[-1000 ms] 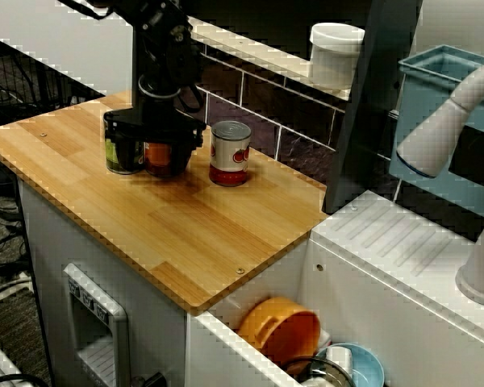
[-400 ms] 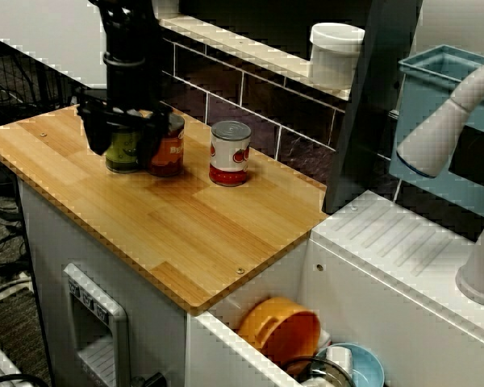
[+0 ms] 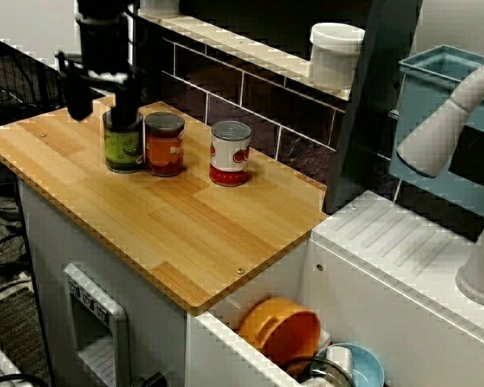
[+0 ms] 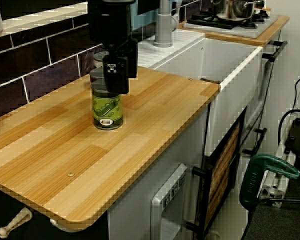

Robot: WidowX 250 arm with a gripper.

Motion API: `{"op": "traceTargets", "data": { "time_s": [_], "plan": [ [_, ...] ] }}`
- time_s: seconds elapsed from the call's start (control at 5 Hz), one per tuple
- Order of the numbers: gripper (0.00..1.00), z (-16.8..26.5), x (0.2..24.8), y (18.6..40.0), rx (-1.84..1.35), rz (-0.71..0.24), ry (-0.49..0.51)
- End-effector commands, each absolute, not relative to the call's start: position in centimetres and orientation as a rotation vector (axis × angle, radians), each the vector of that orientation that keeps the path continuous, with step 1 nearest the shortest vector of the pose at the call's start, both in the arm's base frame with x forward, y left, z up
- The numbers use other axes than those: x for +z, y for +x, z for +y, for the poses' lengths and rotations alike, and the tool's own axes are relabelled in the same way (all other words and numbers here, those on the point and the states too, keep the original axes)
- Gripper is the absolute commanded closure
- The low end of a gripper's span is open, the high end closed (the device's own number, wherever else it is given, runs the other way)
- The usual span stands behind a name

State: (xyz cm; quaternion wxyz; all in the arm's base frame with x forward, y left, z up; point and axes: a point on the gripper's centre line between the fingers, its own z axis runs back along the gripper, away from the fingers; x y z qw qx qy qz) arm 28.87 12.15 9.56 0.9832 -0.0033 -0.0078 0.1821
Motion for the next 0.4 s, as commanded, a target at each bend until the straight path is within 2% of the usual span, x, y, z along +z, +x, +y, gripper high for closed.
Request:
{"op": "traceTargets", "data": {
  "time_s": [0.0,0.2],
  "plan": [
    [0.0,17.3,12.95,30.28,0.388,-0.084,-0.016],
    [0.0,18.0,12.74,30.88,0.508,-0.158,0.057]
  ]
}}
